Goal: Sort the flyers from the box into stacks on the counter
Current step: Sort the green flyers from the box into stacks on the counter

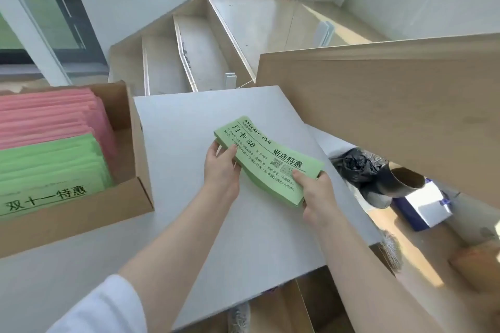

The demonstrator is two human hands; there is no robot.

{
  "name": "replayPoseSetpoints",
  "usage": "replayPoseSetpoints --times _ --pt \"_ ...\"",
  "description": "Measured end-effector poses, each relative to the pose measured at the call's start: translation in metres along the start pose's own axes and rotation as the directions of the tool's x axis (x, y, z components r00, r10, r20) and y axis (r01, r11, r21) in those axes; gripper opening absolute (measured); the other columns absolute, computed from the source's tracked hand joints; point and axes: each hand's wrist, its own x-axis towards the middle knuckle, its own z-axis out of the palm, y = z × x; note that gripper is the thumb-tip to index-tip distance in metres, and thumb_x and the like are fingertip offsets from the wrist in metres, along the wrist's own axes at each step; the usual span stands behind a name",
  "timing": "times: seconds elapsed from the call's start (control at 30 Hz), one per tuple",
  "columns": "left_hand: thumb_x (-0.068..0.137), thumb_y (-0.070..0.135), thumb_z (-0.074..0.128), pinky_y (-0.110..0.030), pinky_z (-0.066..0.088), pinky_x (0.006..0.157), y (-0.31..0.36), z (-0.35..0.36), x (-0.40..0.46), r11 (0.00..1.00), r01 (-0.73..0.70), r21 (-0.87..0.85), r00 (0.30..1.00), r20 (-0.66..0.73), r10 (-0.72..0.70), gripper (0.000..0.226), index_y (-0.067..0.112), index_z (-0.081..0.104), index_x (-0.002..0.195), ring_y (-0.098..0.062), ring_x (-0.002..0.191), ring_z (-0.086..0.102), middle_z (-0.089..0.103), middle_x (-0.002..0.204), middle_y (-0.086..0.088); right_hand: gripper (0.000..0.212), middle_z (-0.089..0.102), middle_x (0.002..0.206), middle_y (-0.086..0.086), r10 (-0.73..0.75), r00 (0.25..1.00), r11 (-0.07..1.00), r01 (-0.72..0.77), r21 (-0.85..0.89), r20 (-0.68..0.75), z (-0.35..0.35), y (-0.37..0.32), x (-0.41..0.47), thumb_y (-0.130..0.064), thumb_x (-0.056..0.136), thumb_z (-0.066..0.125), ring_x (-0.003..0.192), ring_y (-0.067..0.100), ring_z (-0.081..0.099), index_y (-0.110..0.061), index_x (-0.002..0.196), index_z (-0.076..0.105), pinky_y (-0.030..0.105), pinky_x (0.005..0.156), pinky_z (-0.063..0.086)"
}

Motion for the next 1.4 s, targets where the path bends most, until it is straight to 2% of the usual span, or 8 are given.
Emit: replayPoseSetpoints --times 0.23,0.37,0.57,0.77,0.87,1.0,1.23,1.4 --pt "0.091 -0.014 0.033 -0.031 0.052 0.077 0.001 0.073 0.091 0.983 -0.088 0.162 0.994 -0.047 0.097 0.049 0.008 0.038 0.135 -0.021 0.092 0.059 0.059 0.106 -0.008 0.042 0.056 0.106 0.003 -0.127 0.99 0.961 0.137 -0.239 0.057 0.013 -0.04 0.083 -0.002 0.082 0.065 0.094 0.021 0.061 -0.011 0.113 0.038 0.037 0.073 0.055" --pt "0.093 -0.009 0.035 -0.03 0.052 0.066 0.008 0.095 0.132 0.936 -0.096 0.34 0.992 -0.04 0.116 0.054 0.015 0.033 0.141 -0.019 0.087 0.062 0.061 0.114 -0.007 0.017 0.06 0.097 0.004 -0.121 0.983 0.849 0.174 -0.499 0.138 0.009 -0.054 0.122 -0.006 0.082 0.063 0.085 0.019 0.06 -0.015 0.092 0.053 0.035 0.074 0.054" --pt "0.093 0.002 0.044 -0.043 0.047 0.095 0.002 0.091 0.156 0.806 -0.092 0.585 0.993 -0.002 0.116 0.072 0.026 0.005 0.148 -0.013 0.108 0.054 0.041 0.14 0.008 0.032 0.057 0.111 -0.001 -0.185 0.947 0.575 0.32 -0.753 0.261 0.013 -0.062 0.152 -0.006 0.086 0.053 0.096 0.013 0.053 -0.011 0.117 0.054 0.024 0.081 0.041" --pt "0.1 0.013 0.035 -0.014 0.026 0.091 -0.015 0.075 0.111 0.862 -0.09 0.499 0.995 0.076 0.06 0.059 0.027 0.003 0.148 0.007 0.111 0.029 0.028 0.128 0.02 0.04 0.056 0.128 -0.004 0.001 0.921 0.723 0.269 -0.637 0.39 0.055 -0.065 0.172 -0.001 0.089 0.04 0.12 0.015 0.052 -0.011 0.126 0.051 0.034 0.1 0.042" --pt "0.1 0.01 0.033 -0.023 0.041 0.095 -0.029 0.069 0.112 0.887 -0.065 0.458 0.993 0.115 0.013 0.046 0.026 0.025 0.142 0.005 0.109 0.051 0.046 0.13 0.025 0.041 0.066 0.104 -0.008 0.047 0.907 0.765 0.236 -0.599 0.417 0.066 -0.063 0.181 0.007 0.082 0.034 0.097 0.011 0.064 -0.016 0.107 0.058 0.031 0.081 0.053" --pt "0.098 0.008 0.033 -0.045 0.044 0.1 -0.033 0.072 0.129 0.908 -0.014 0.419 0.992 0.117 -0.039 0.051 0.023 0.024 0.145 -0.018 0.116 0.057 0.053 0.134 0.0 0.046 0.067 0.097 -0.011 0.023 0.901 0.778 0.256 -0.573 0.433 0.069 -0.066 0.189 0.013 0.082 0.03 0.082 0.001 0.065 -0.021 0.097 0.057 0.019 0.066 0.053" --pt "0.097 0.004 0.033 -0.026 0.048 0.073 -0.026 0.093 0.145 0.931 0.042 0.364 0.989 0.114 -0.089 0.054 0.021 0.019 0.147 -0.007 0.095 0.059 0.057 0.113 0.007 0.055 0.068 0.105 -0.003 -0.021 0.901 0.748 0.303 -0.591 0.434 0.073 -0.075 0.211 0.014 0.081 0.03 0.092 0.015 0.068 -0.022 0.111 0.059 0.033 0.073 0.057" --pt "0.093 -0.002 0.034 -0.026 0.032 0.102 -0.011 0.091 0.143 0.828 0.022 0.56 0.981 0.146 -0.125 0.059 0.018 0.02 0.147 -0.009 0.12 0.044 0.039 0.144 0.002 0.05 0.069 0.105 -0.009 -0.001 0.904 0.722 0.297 -0.625 0.428 0.07 -0.076 0.214 0.005 0.085 0.035 0.092 0.015 0.068 -0.028 0.113 0.061 0.043 0.079 0.057"
